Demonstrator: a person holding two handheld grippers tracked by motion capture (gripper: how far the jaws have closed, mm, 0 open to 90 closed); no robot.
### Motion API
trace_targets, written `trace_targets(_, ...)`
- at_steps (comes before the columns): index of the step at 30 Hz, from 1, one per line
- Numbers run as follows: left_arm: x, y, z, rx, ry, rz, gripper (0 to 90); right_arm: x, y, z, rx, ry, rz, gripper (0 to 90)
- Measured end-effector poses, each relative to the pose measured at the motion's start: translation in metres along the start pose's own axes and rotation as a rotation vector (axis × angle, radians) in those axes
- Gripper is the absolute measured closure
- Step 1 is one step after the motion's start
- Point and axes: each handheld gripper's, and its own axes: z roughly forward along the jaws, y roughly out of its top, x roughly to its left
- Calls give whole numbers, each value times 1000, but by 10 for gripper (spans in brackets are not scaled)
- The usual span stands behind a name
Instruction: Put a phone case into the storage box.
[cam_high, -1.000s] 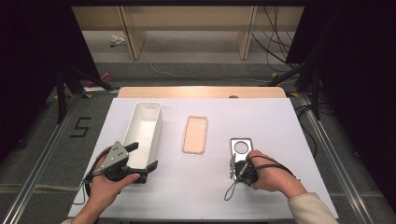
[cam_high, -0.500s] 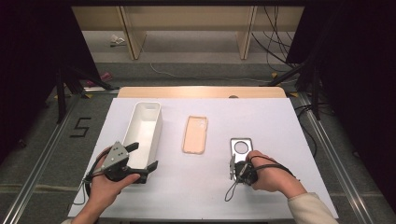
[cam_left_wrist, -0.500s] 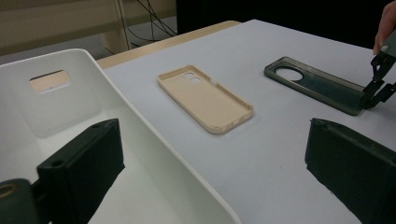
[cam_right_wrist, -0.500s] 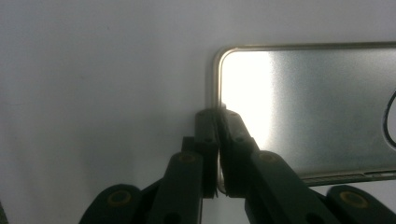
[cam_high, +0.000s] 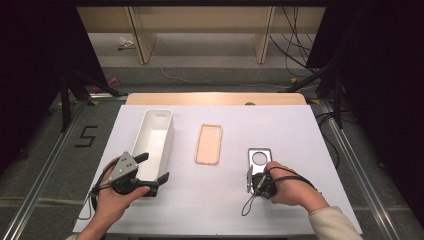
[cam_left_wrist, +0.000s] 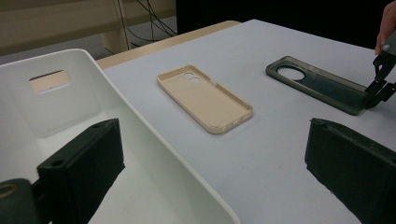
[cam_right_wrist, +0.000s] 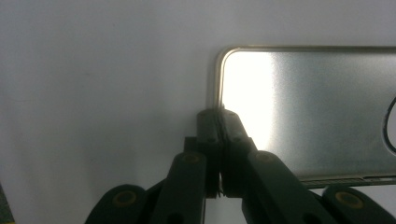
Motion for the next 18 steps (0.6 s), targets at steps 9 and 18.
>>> trace_targets(9,0,0,0,0,1,-1,45,-1,-4,-10,-57,-22,12,893)
trace_targets(18,1,0,0,0,5,-2,50,-4,-7,-21,-133,-67,46,893)
